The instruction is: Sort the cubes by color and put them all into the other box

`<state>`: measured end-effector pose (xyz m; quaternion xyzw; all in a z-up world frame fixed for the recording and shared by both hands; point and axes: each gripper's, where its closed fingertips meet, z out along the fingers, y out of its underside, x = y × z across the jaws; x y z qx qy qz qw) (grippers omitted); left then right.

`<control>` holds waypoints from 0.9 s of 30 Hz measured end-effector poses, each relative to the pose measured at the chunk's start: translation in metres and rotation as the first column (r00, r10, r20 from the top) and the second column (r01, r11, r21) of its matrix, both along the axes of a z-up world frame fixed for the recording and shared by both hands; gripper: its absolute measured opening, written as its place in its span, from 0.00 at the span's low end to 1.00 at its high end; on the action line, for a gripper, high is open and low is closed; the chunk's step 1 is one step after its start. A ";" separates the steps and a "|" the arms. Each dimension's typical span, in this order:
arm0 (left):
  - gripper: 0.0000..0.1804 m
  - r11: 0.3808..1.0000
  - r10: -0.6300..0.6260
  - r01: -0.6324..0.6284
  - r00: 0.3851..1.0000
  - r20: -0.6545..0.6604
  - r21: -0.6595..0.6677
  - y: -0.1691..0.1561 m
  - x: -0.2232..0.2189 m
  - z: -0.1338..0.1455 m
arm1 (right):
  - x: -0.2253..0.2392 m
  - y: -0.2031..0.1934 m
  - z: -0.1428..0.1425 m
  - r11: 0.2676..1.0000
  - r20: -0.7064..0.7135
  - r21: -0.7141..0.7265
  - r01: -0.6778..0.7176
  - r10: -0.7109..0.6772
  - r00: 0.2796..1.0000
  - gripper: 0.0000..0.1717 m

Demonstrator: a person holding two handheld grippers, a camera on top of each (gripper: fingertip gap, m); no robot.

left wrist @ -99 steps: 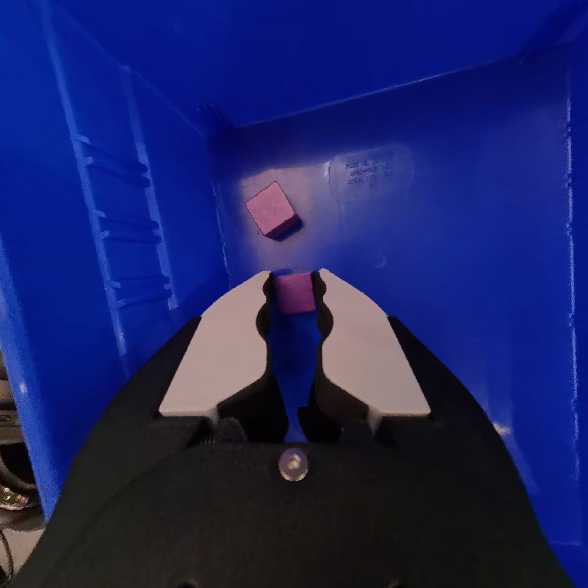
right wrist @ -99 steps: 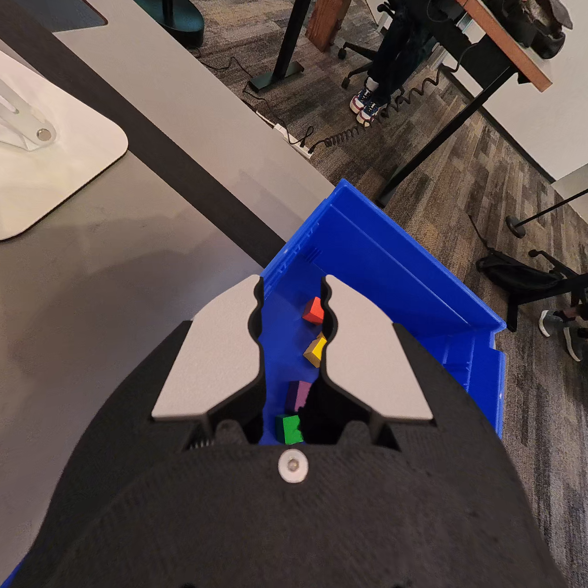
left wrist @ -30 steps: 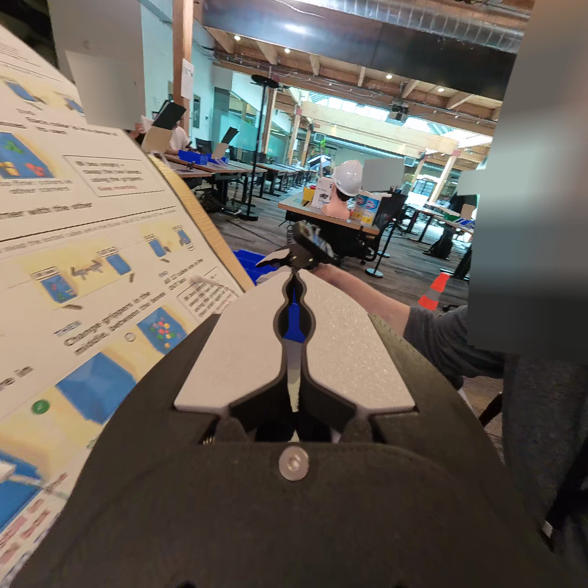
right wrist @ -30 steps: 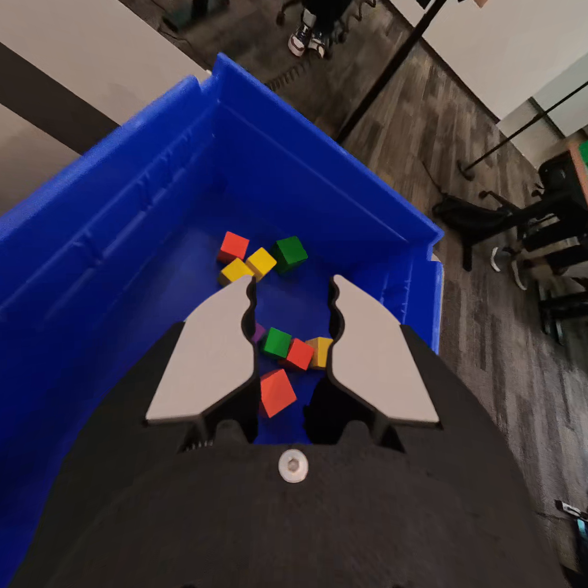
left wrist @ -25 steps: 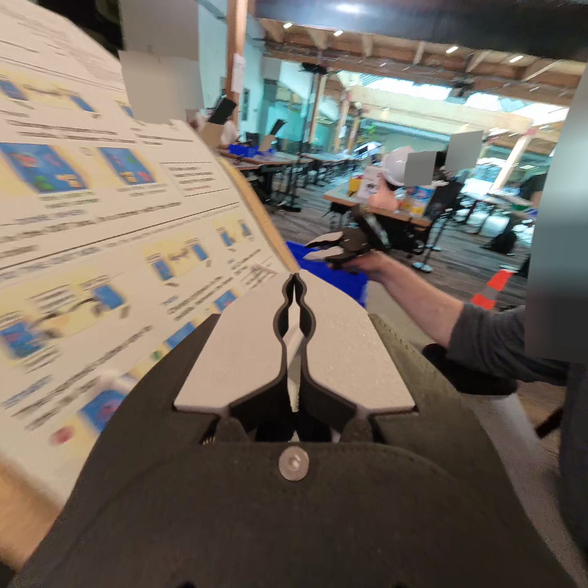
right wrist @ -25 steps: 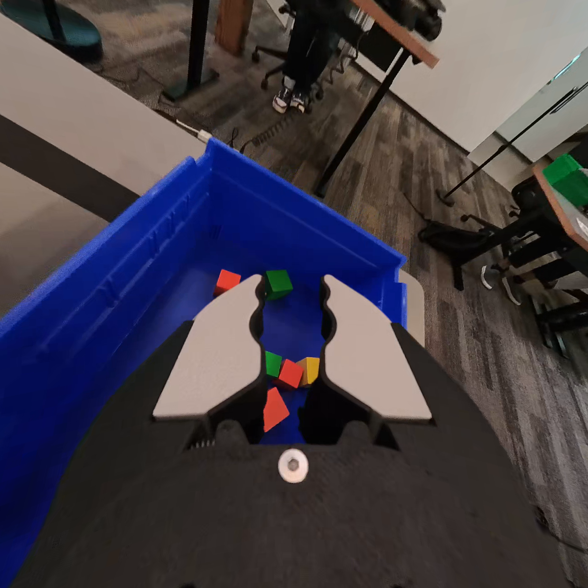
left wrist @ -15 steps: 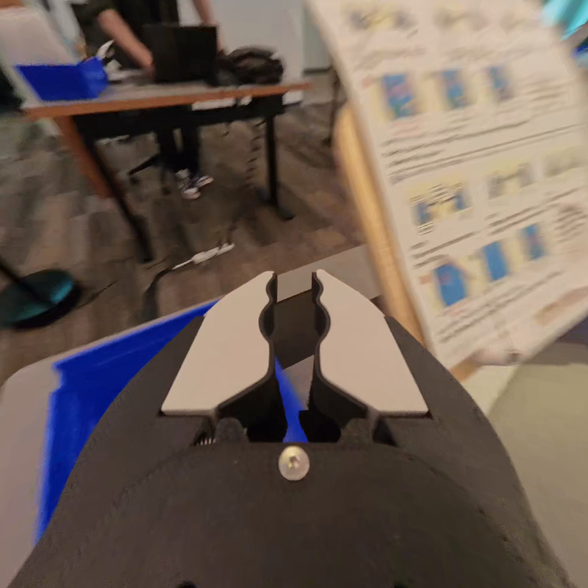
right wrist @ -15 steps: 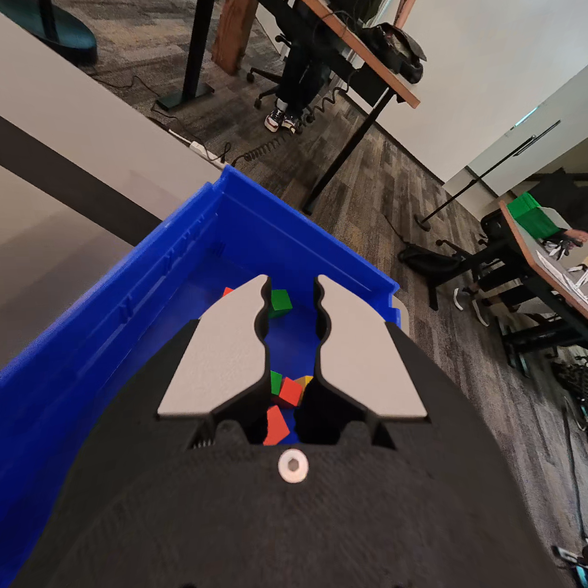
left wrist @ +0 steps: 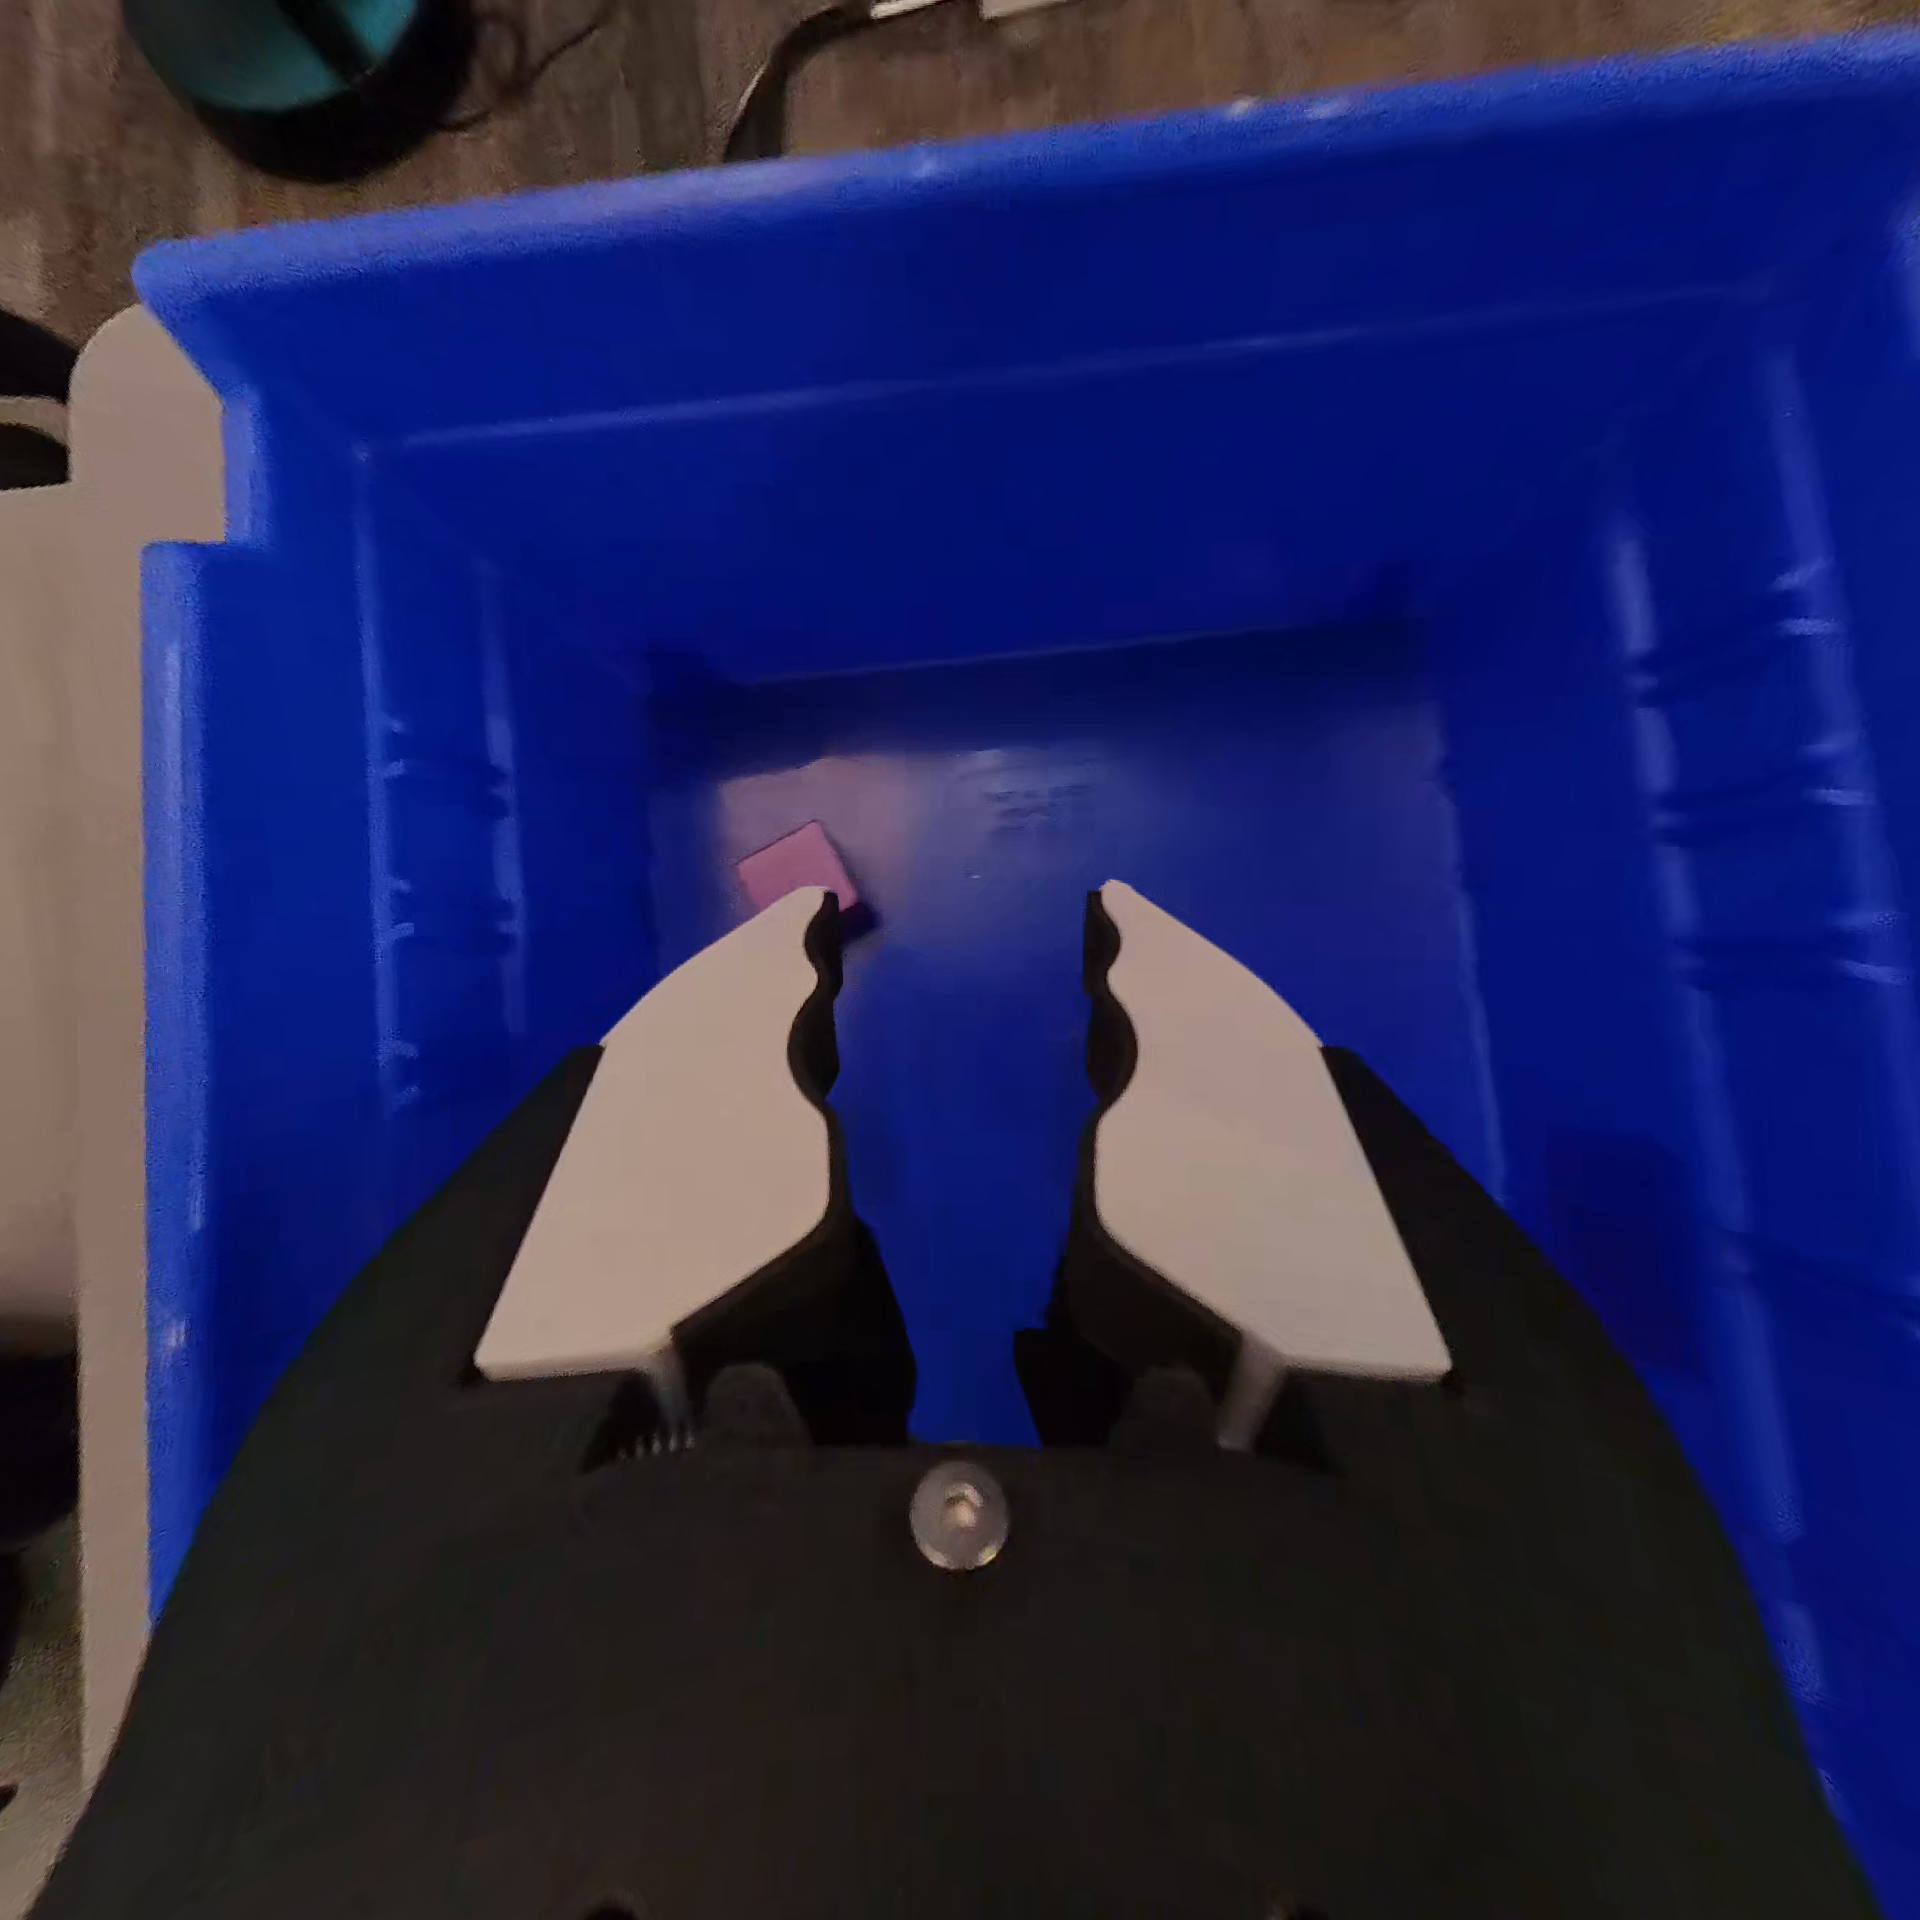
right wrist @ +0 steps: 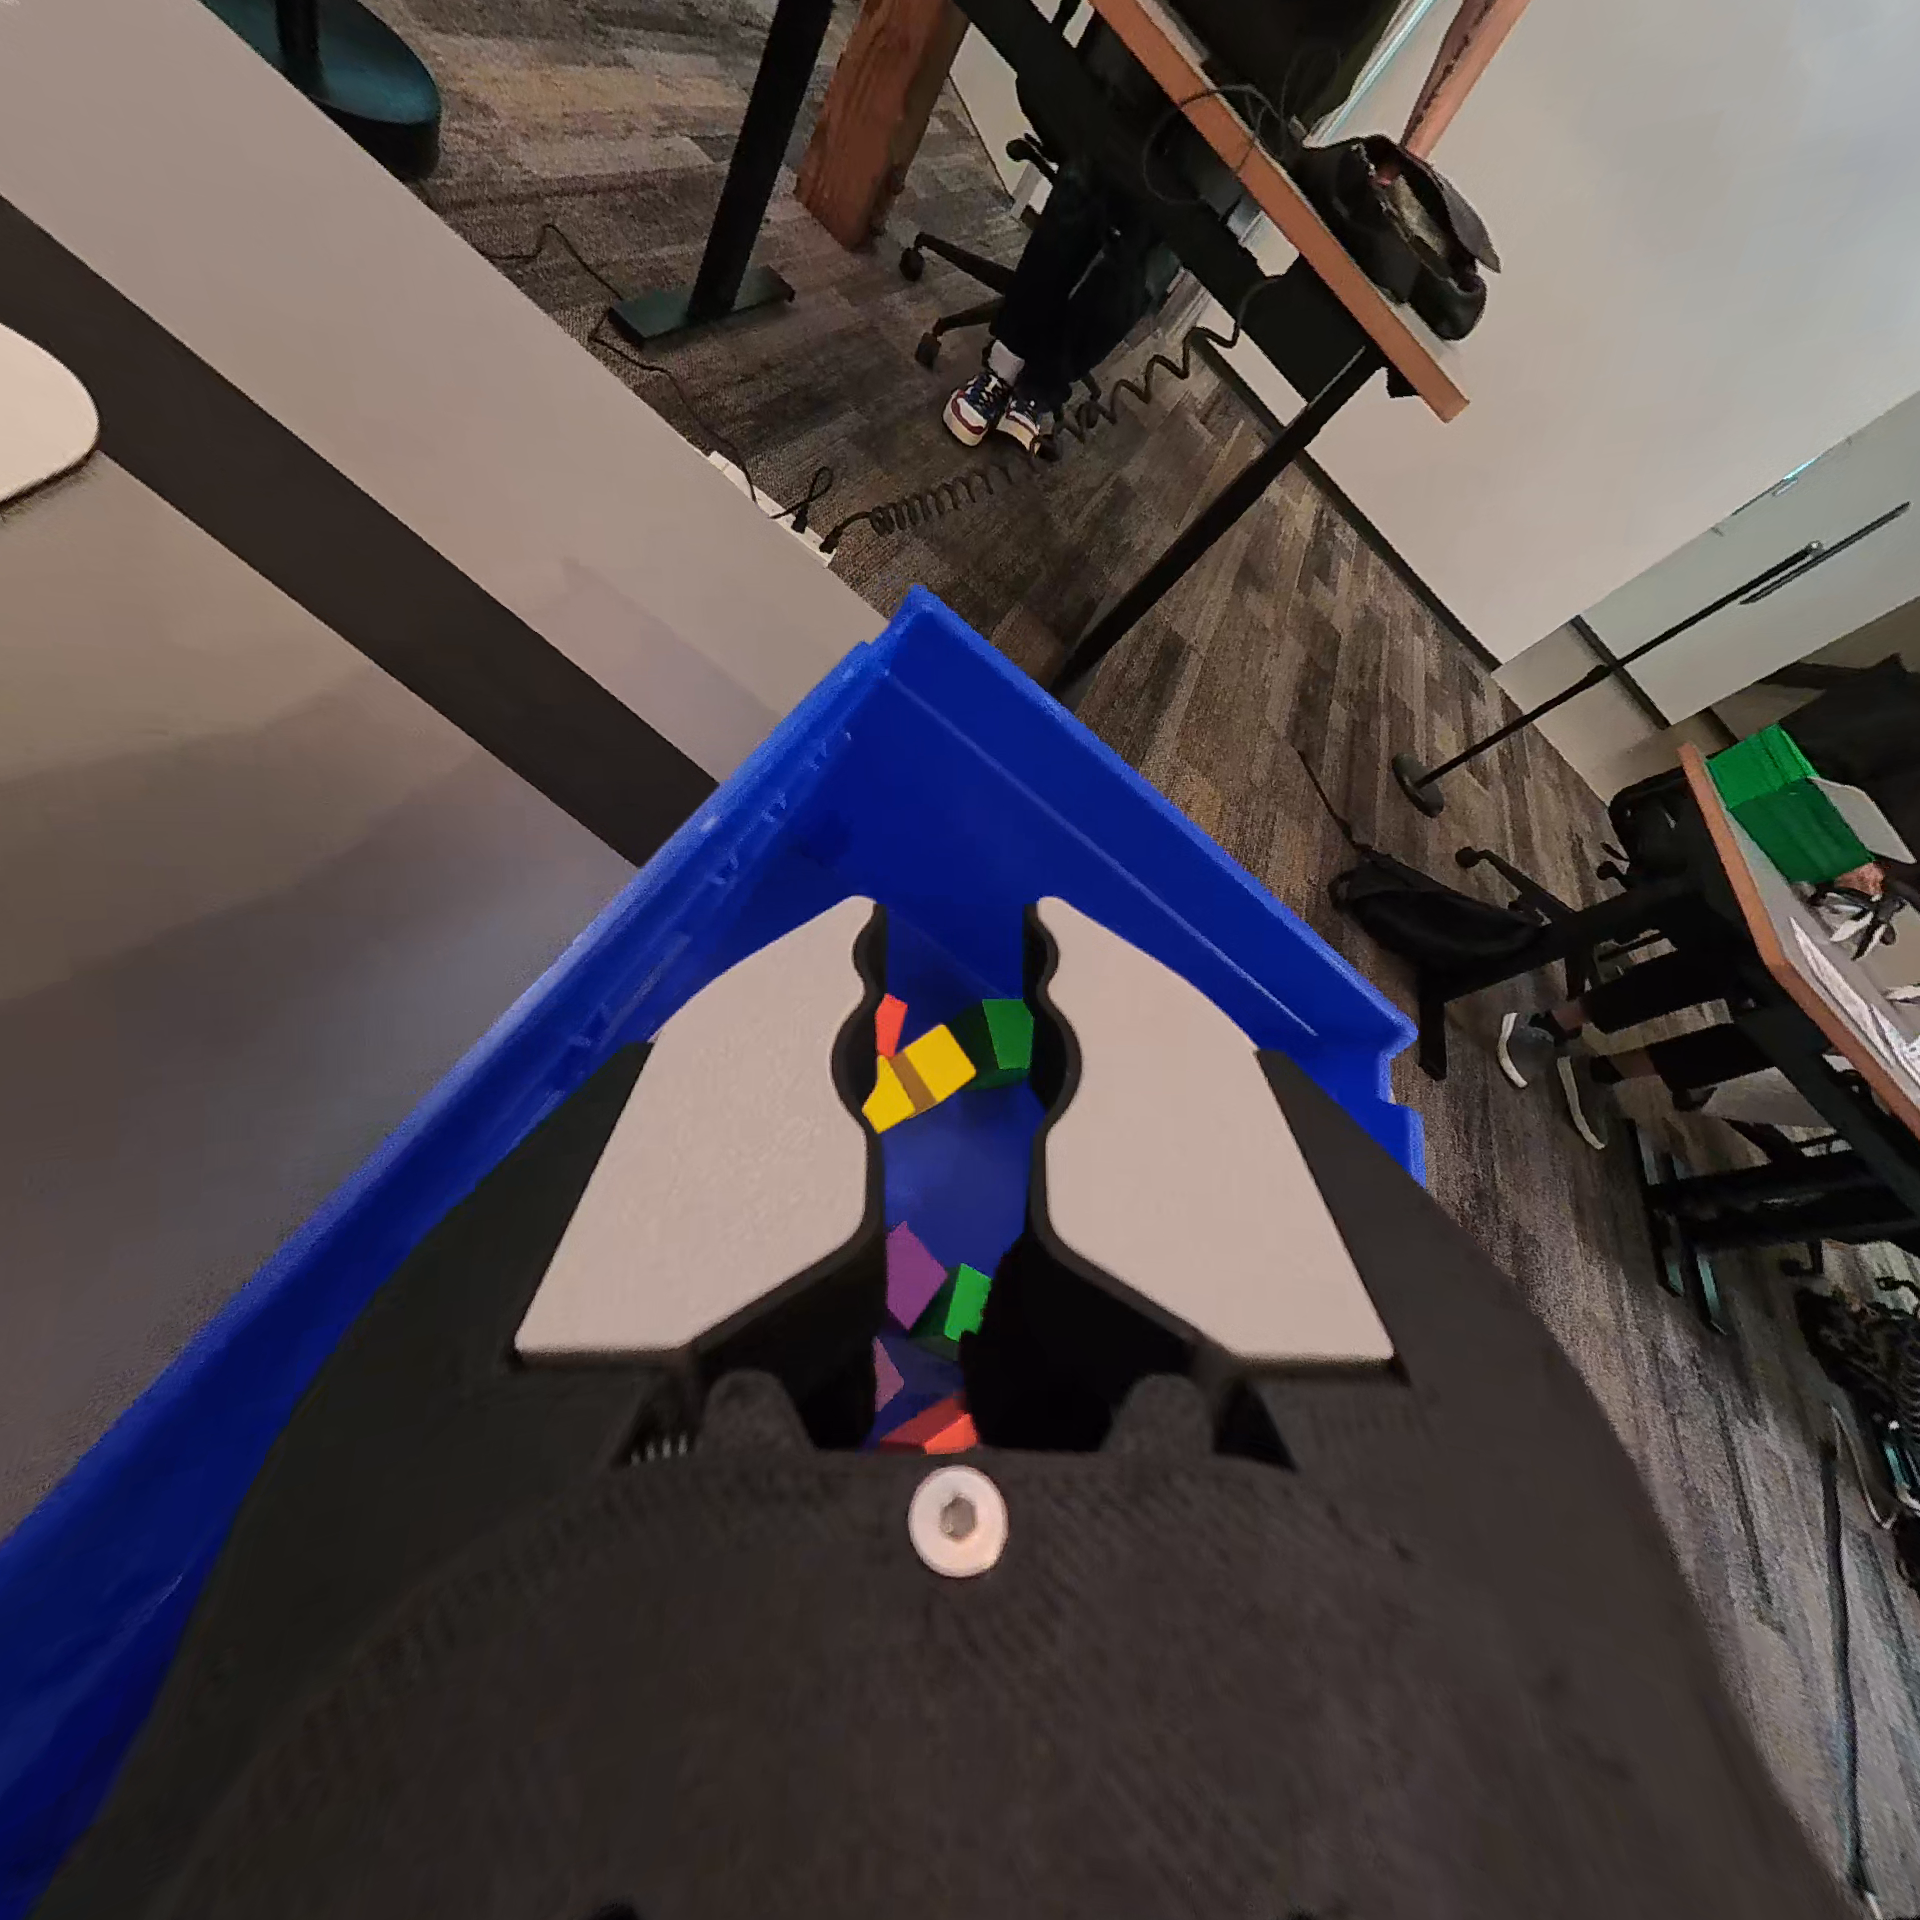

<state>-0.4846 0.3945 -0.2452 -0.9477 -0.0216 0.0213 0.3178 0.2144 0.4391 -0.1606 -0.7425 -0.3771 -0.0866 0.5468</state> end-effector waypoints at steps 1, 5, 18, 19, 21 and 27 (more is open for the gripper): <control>0.26 1.000 0.020 -0.020 1.000 -0.024 -0.017 0.000 -0.006 -0.005 | -0.001 0.000 0.000 1.000 0.005 0.002 -0.002 0.002 1.000 0.15; 0.25 0.997 0.070 -0.071 0.997 -0.027 -0.026 0.007 -0.020 -0.015 | -0.004 -0.001 0.001 1.000 0.005 0.008 -0.008 0.008 1.000 0.14; 0.25 0.979 0.128 -0.148 0.981 -0.144 -0.138 0.005 -0.045 -0.024 | -0.015 -0.004 -0.002 0.999 0.055 0.012 -0.034 0.033 0.998 0.14; 0.25 0.979 0.128 -0.150 0.980 -0.155 -0.139 0.005 -0.047 -0.023 | -0.015 -0.004 -0.002 0.999 0.055 0.011 -0.036 0.035 0.998 0.14; 0.23 0.976 0.123 -0.150 0.978 -0.169 -0.156 0.004 -0.048 -0.025 | -0.016 -0.004 -0.004 0.999 0.059 0.008 -0.039 0.038 0.998 0.14; 0.19 0.978 0.093 -0.137 0.960 -0.262 -0.156 0.004 -0.055 -0.026 | -0.017 -0.005 -0.005 0.999 0.073 0.010 -0.043 0.042 0.996 0.14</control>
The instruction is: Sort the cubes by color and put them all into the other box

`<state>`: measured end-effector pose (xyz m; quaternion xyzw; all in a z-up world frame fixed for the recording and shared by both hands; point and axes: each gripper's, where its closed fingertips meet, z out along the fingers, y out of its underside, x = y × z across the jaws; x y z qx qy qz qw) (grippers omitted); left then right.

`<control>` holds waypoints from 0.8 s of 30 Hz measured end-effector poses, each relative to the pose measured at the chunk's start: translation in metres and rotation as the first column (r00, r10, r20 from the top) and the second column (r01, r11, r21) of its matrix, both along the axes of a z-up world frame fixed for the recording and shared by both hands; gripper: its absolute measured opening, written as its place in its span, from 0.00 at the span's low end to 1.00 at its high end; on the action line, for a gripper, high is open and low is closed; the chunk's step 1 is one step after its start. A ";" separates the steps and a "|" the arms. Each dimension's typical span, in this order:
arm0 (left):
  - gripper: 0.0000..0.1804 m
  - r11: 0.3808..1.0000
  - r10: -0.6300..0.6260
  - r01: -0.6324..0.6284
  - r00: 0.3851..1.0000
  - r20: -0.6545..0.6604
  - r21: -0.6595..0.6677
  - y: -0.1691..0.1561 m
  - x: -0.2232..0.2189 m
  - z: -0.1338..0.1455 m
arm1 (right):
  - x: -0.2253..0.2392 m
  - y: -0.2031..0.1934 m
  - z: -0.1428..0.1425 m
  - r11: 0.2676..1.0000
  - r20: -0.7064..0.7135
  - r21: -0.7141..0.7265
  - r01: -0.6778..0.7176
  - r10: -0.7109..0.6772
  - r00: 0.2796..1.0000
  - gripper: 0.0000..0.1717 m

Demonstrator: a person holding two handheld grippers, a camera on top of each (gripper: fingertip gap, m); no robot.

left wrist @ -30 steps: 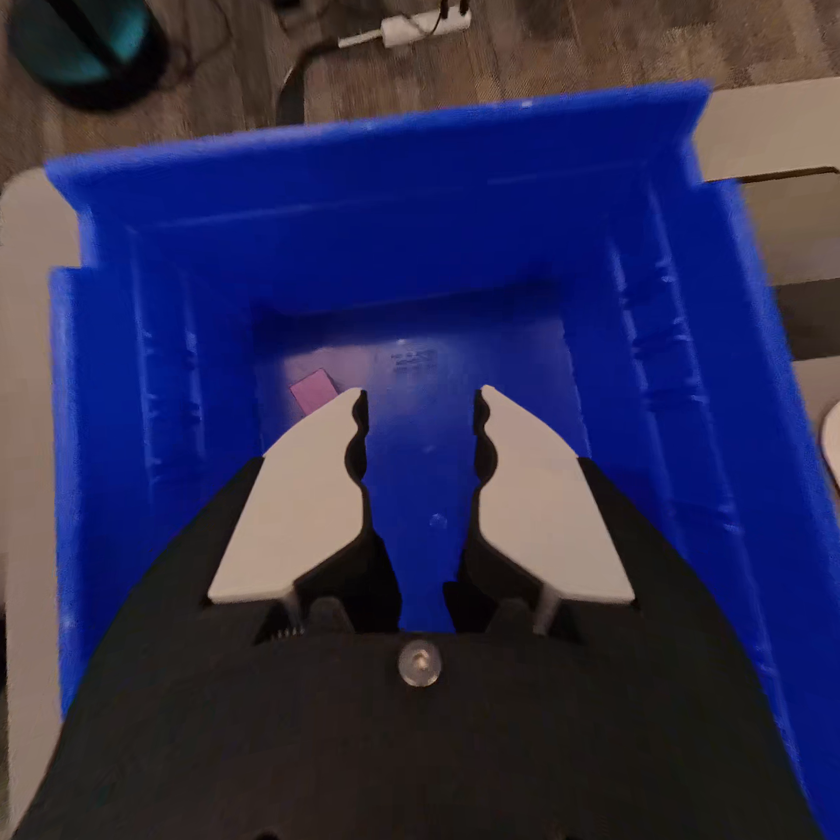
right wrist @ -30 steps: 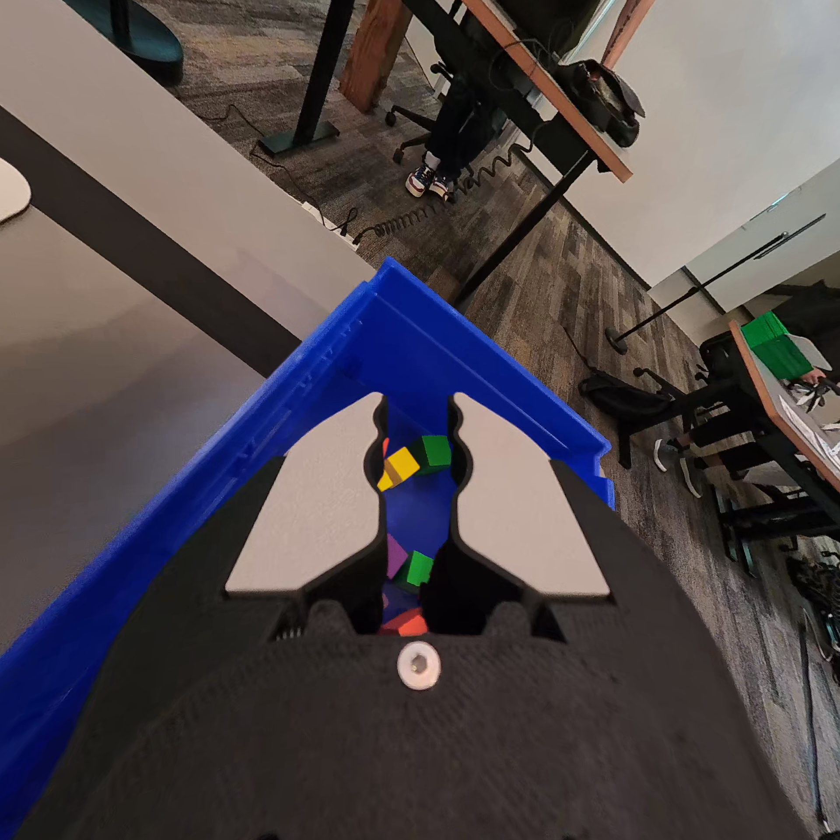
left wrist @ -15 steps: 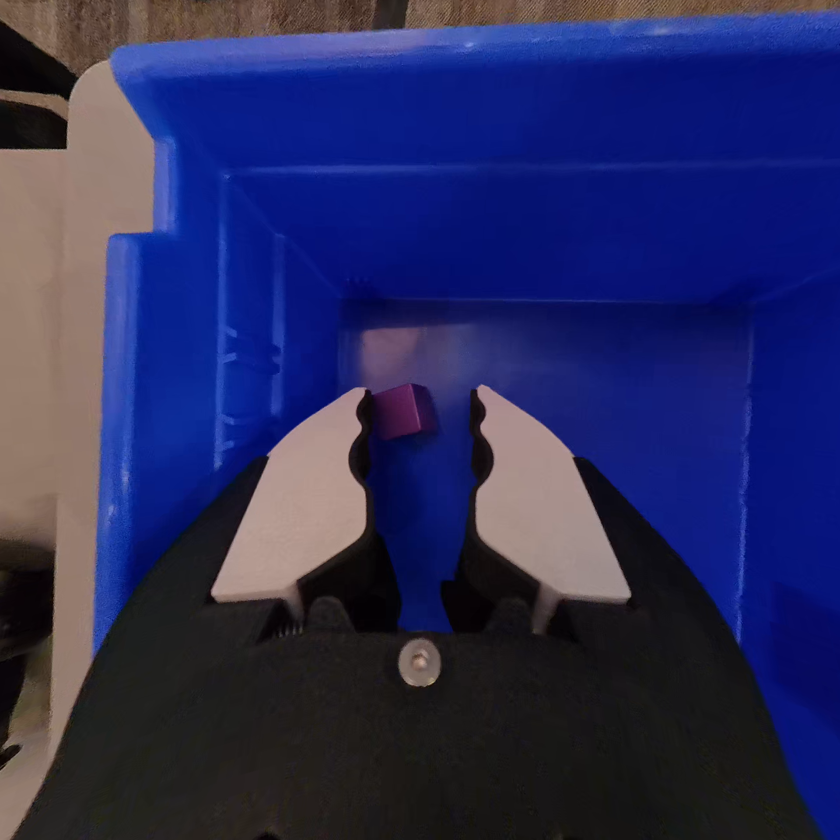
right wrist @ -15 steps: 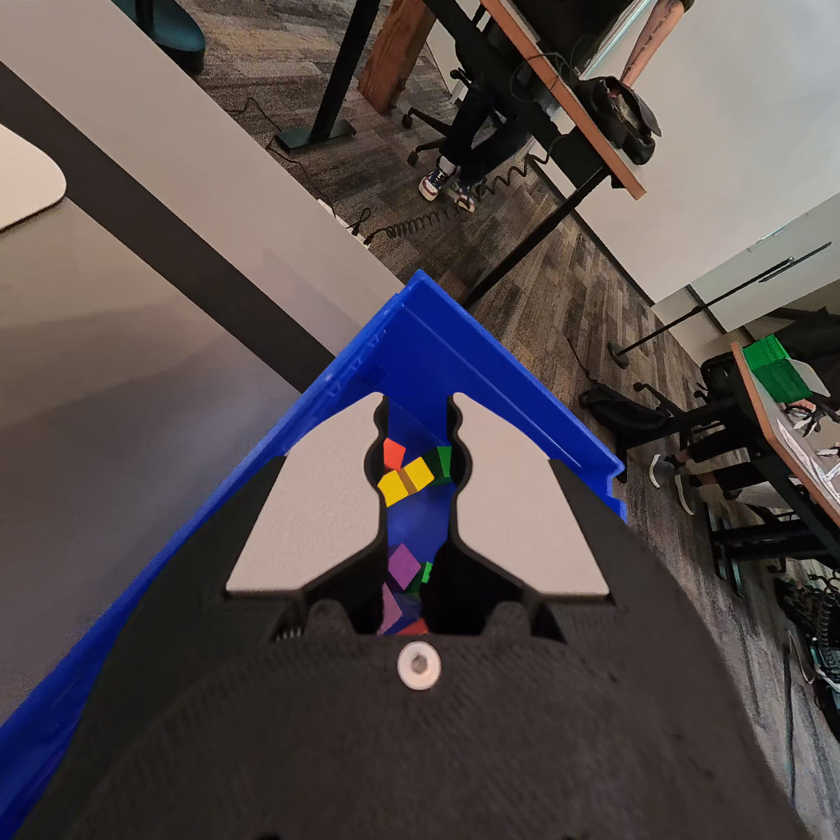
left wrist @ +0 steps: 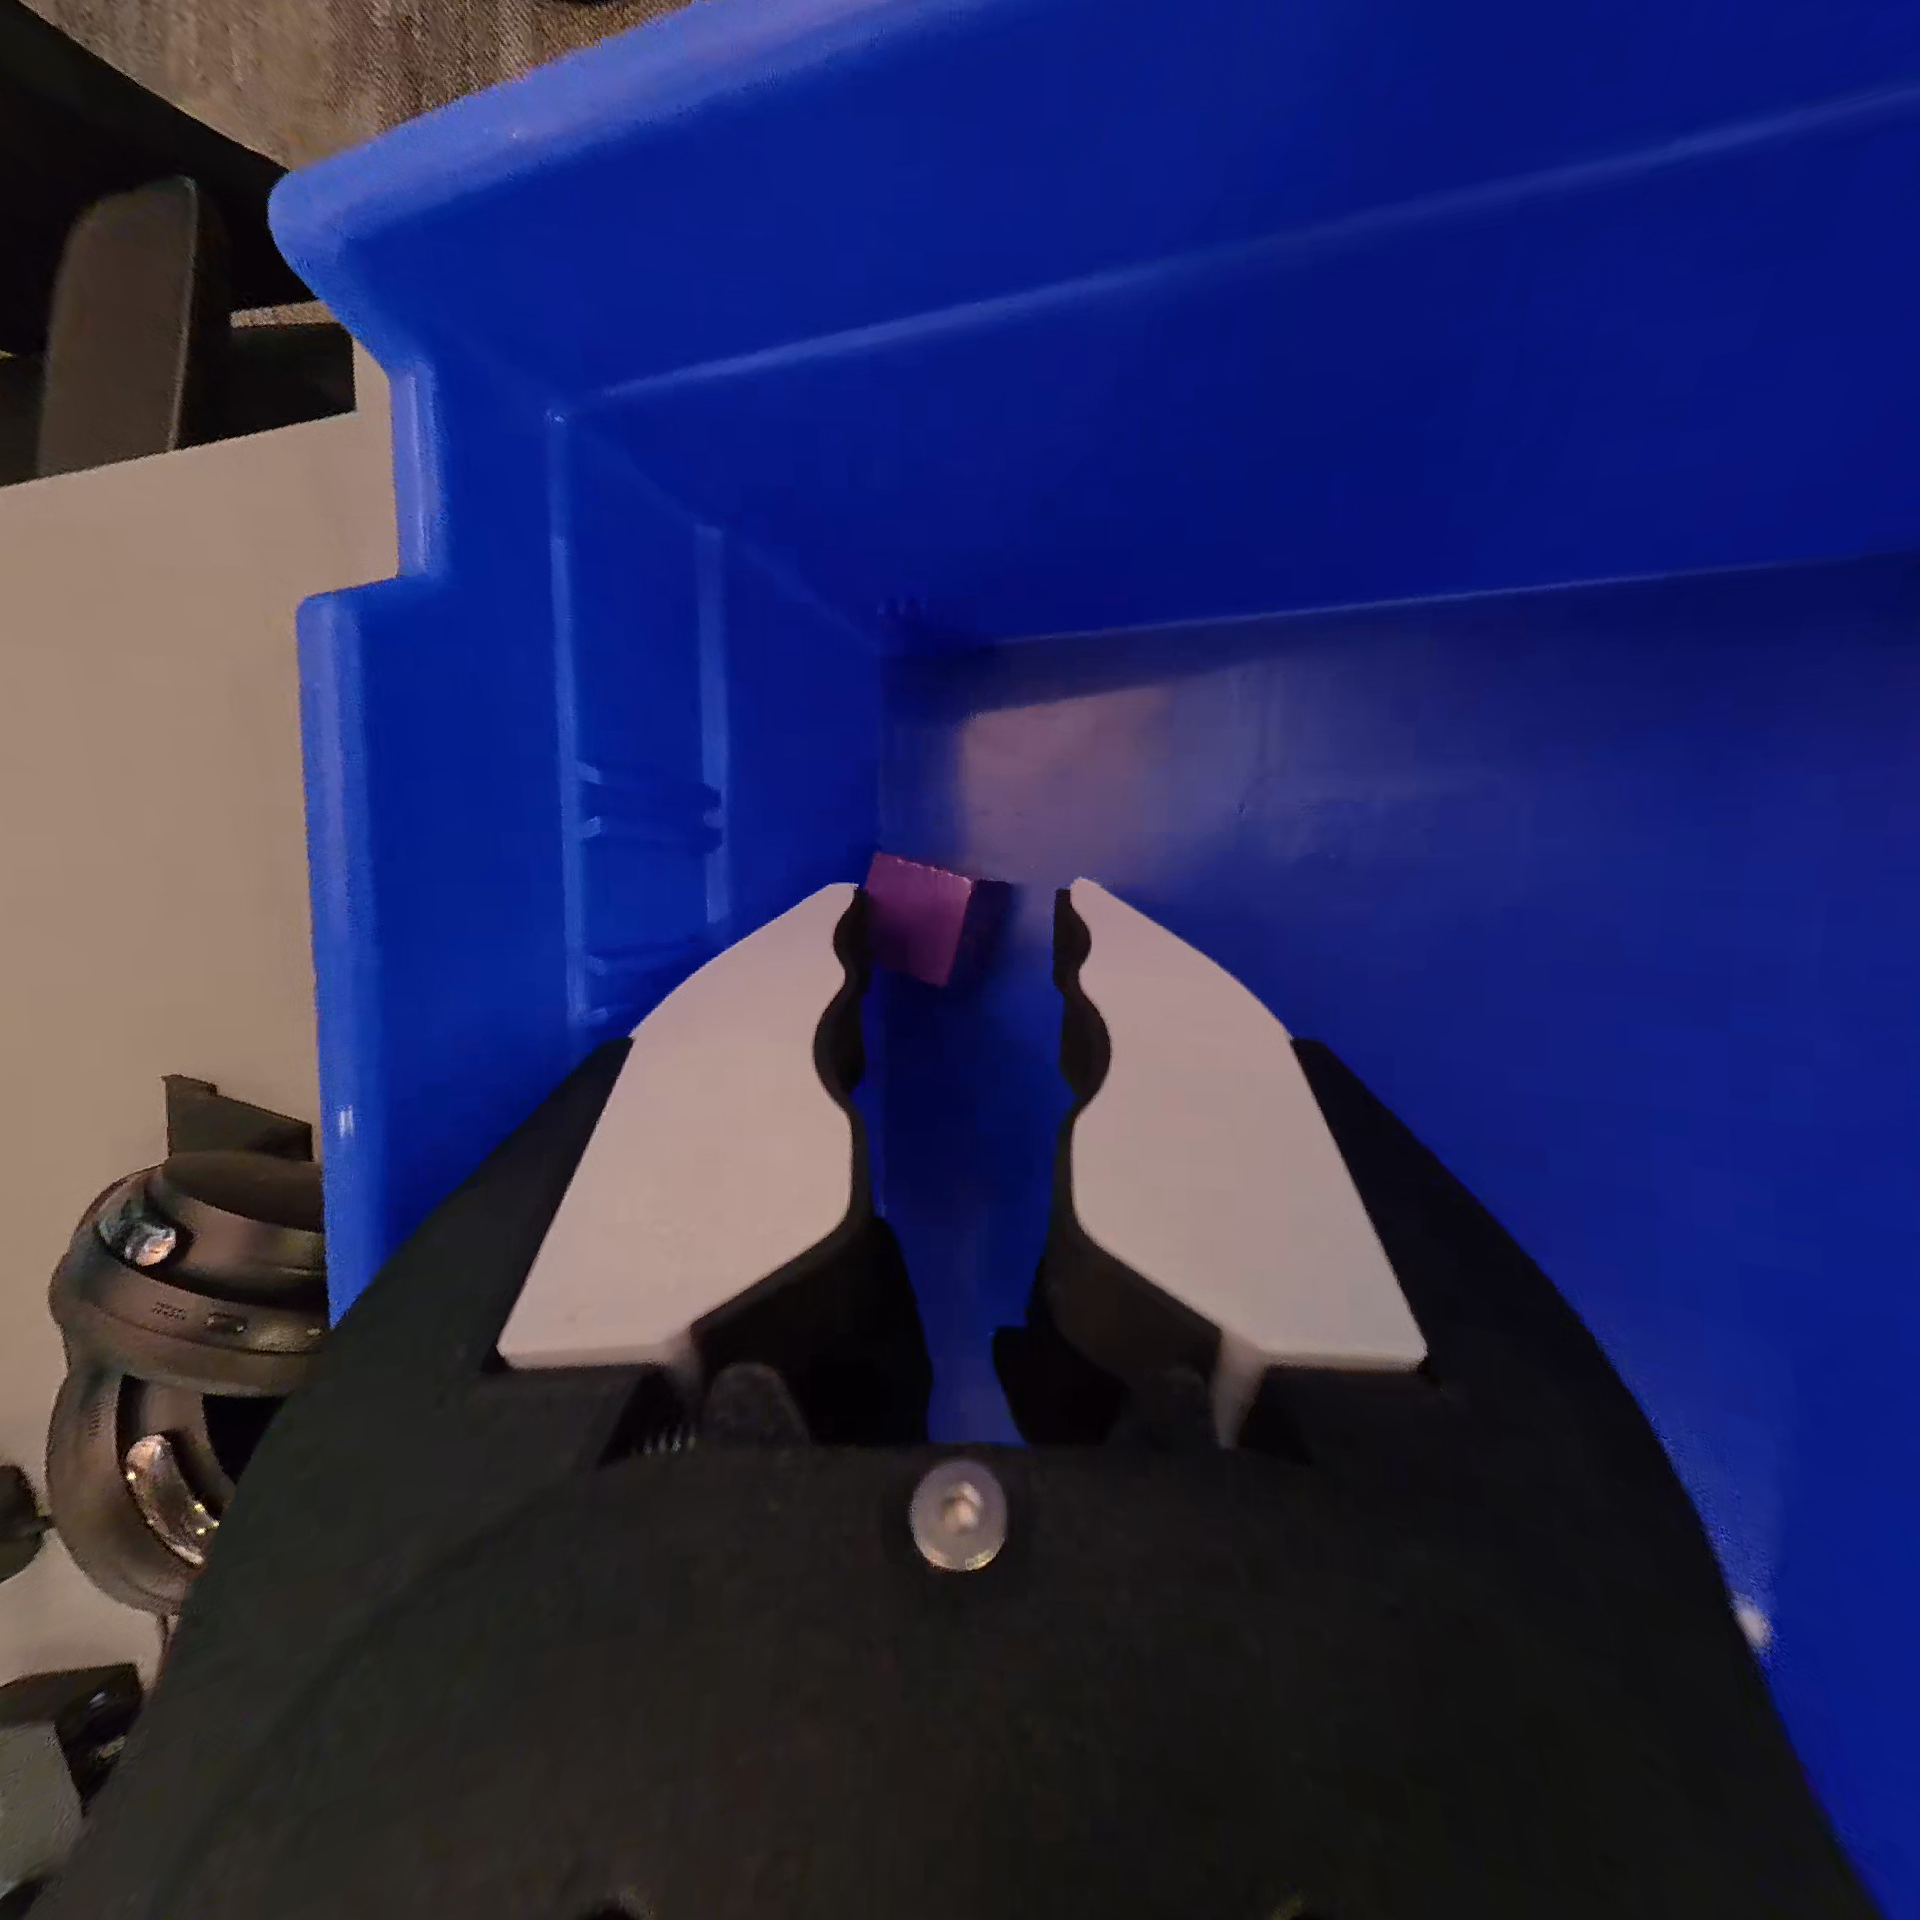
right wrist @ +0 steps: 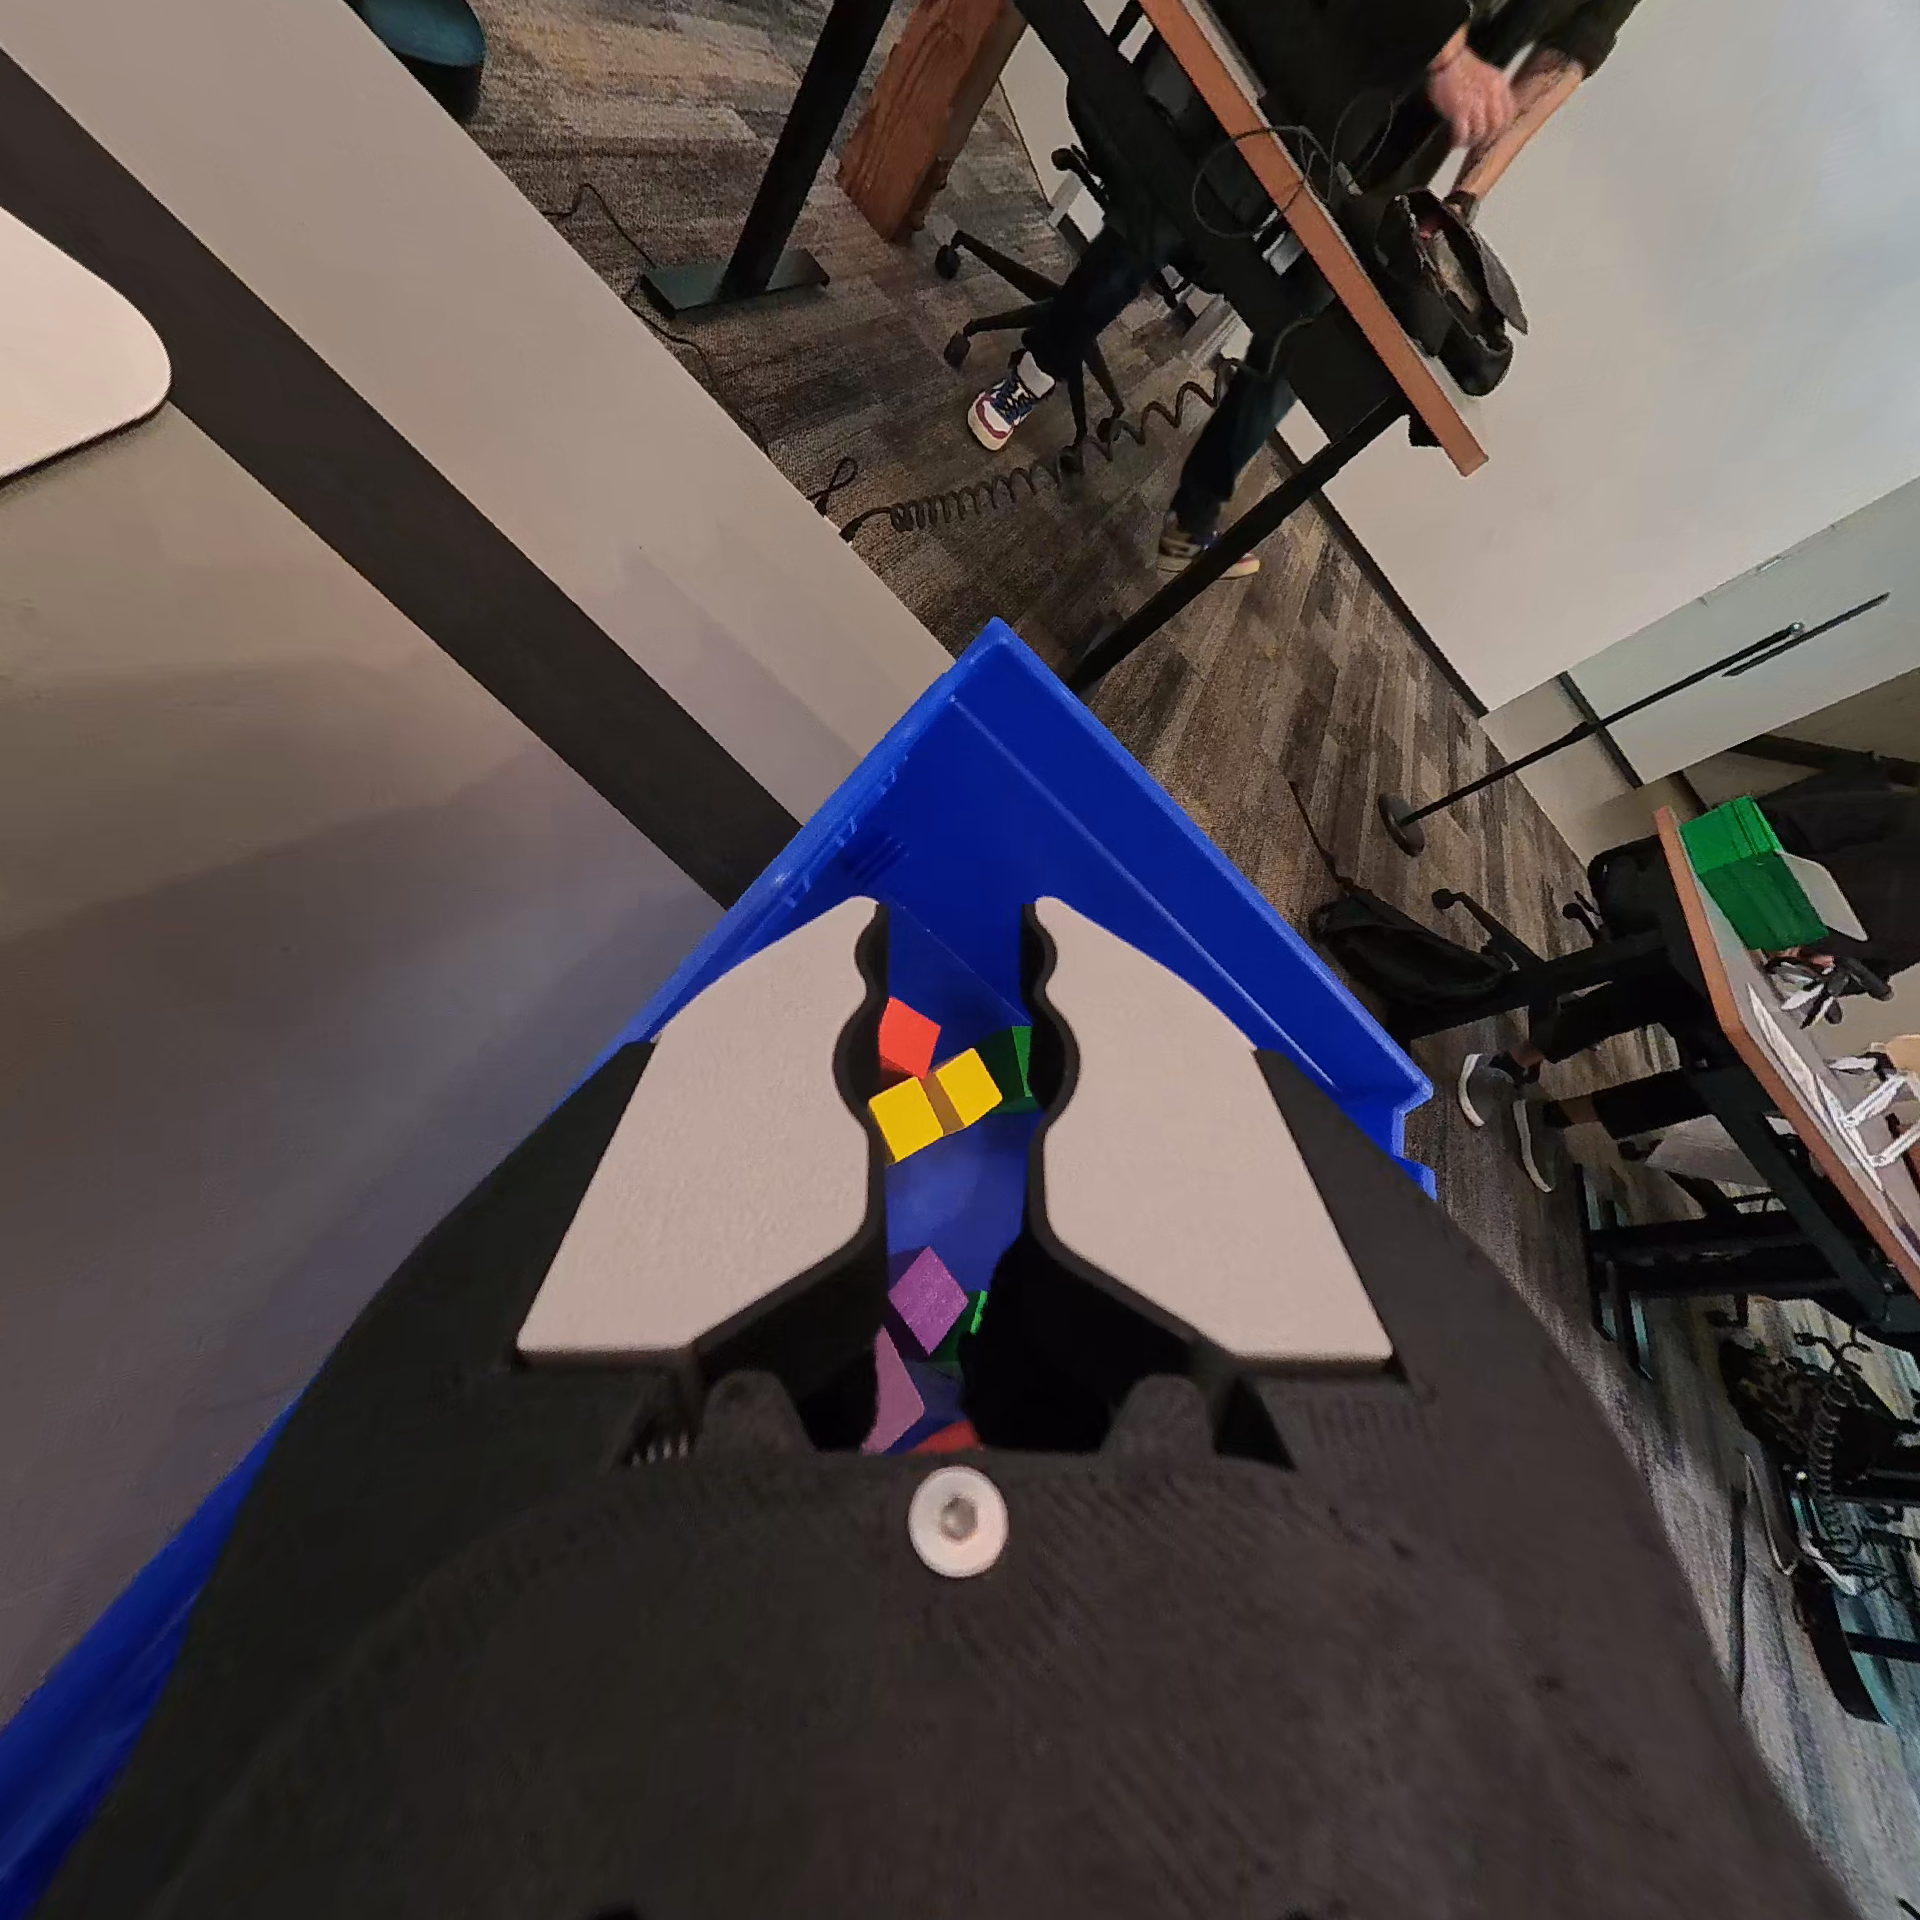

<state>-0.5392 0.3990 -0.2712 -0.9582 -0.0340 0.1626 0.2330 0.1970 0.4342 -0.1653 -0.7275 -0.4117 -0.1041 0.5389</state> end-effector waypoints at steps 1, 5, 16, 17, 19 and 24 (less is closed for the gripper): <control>0.19 1.000 -0.009 0.009 1.000 -0.008 -0.009 -0.001 0.000 0.000 | 0.000 0.000 0.000 1.000 0.002 0.000 -0.001 0.001 1.000 0.14; 0.18 0.998 -0.046 0.046 0.999 -0.013 -0.030 -0.005 0.003 0.000 | 0.000 0.000 -0.001 1.000 0.003 -0.001 -0.002 0.002 1.000 0.14; 0.18 0.992 -0.119 0.118 0.991 -0.052 -0.035 -0.007 0.005 0.010 | -0.002 -0.001 -0.005 1.000 0.023 -0.007 -0.009 0.009 1.000 0.14; 0.20 0.992 -0.114 0.109 0.990 -0.078 -0.070 -0.008 0.001 0.003 | -0.003 -0.001 -0.005 1.000 0.024 -0.006 -0.010 0.011 1.000 0.14; 0.20 0.989 -0.120 0.108 0.986 -0.120 -0.100 -0.007 -0.003 -0.006 | -0.003 -0.001 -0.005 1.000 0.025 -0.006 -0.012 0.012 1.000 0.14; 0.18 0.991 -0.113 0.102 0.985 -0.131 -0.092 -0.004 -0.005 -0.007 | -0.004 -0.001 -0.006 1.000 0.026 -0.010 -0.015 0.015 1.000 0.14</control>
